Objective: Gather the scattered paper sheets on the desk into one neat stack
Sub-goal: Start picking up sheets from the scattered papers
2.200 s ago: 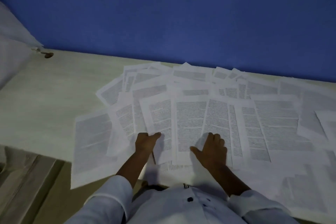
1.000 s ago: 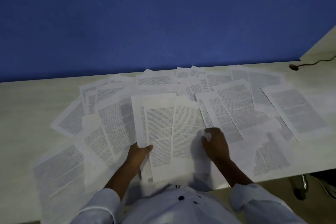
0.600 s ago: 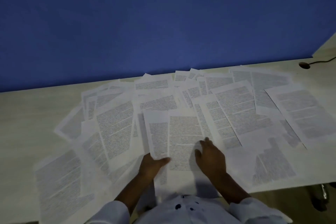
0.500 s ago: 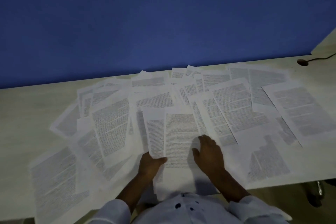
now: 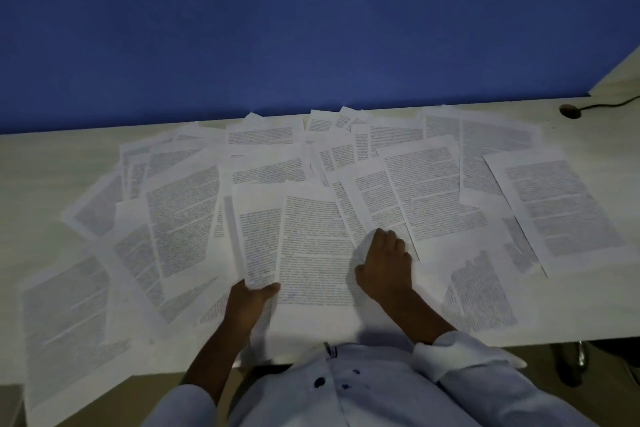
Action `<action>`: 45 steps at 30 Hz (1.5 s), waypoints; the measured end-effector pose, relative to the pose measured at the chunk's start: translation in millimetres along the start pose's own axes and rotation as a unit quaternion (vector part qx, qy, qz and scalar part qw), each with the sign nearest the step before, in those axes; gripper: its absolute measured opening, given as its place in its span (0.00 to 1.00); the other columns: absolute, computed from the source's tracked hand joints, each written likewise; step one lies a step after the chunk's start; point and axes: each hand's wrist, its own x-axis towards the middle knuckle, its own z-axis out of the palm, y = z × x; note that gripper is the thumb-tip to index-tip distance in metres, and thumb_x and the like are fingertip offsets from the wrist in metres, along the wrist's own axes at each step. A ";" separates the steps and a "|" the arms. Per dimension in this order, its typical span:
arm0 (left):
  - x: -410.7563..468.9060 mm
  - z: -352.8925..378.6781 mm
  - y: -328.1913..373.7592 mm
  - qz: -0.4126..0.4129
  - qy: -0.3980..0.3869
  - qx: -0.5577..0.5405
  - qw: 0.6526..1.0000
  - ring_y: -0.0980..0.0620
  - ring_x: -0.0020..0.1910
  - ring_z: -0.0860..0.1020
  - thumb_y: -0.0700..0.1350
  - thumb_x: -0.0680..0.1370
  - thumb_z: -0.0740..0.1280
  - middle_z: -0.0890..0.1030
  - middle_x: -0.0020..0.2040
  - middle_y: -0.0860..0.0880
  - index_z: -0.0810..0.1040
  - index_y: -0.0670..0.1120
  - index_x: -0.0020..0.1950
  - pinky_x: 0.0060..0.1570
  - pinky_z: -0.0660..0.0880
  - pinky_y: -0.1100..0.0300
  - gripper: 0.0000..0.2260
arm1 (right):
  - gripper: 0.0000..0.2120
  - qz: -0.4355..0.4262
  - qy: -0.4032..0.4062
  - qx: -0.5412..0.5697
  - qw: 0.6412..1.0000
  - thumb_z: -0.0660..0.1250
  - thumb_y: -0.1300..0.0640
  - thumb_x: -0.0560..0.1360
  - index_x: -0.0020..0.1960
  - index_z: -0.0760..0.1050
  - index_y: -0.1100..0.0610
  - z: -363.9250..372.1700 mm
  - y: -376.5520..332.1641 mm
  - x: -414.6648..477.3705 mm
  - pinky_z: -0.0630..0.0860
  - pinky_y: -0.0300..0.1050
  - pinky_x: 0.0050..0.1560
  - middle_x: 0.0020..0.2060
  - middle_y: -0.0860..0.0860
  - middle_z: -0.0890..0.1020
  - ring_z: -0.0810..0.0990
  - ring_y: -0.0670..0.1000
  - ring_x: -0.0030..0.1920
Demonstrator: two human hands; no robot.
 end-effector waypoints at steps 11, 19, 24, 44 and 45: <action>-5.6 2.8 3.1 -0.010 0.012 0.022 1.000 0.50 0.54 0.76 0.38 0.74 0.73 0.78 0.64 0.42 0.74 0.40 0.68 0.58 0.70 0.59 0.23 | 0.40 -0.032 -0.023 -0.071 0.997 0.71 0.51 0.69 0.74 0.59 0.65 6.0 25.3 -6.2 0.73 0.58 0.61 0.72 0.65 0.64 0.68 0.63 0.69; -4.6 -3.8 3.5 -0.035 0.004 0.049 0.998 0.47 0.55 0.80 0.41 0.71 0.76 0.82 0.59 0.46 0.80 0.44 0.61 0.61 0.74 0.53 0.19 | 0.05 -0.046 0.094 0.132 0.986 0.65 0.68 0.73 0.46 0.79 0.64 1.2 51.2 -9.2 0.71 0.41 0.36 0.38 0.58 0.82 0.79 0.55 0.36; -4.4 -1.9 6.0 -0.040 -0.013 0.008 0.999 0.46 0.57 0.80 0.42 0.73 0.74 0.82 0.59 0.47 0.79 0.49 0.60 0.62 0.74 0.49 0.16 | 0.07 -0.106 0.024 0.190 0.976 0.60 0.63 0.78 0.47 0.77 0.64 -14.9 22.5 -11.9 0.70 0.40 0.36 0.39 0.57 0.81 0.75 0.50 0.36; -5.8 -13.9 2.1 -0.021 -0.051 -0.041 0.998 0.54 0.52 0.81 0.39 0.73 0.74 0.82 0.56 0.52 0.78 0.48 0.62 0.58 0.75 0.57 0.18 | 0.26 0.075 0.033 0.184 0.980 0.60 0.39 0.73 0.55 0.79 0.60 -13.9 60.0 14.9 0.78 0.47 0.52 0.52 0.57 0.80 0.80 0.56 0.52; -4.7 -12.3 3.7 -0.024 -0.064 -0.039 0.997 0.52 0.54 0.81 0.39 0.73 0.74 0.83 0.57 0.51 0.79 0.48 0.62 0.60 0.75 0.53 0.18 | 0.25 0.088 0.021 0.159 0.983 0.63 0.41 0.74 0.59 0.77 0.61 -13.2 60.4 14.6 0.78 0.49 0.53 0.55 0.58 0.79 0.79 0.57 0.55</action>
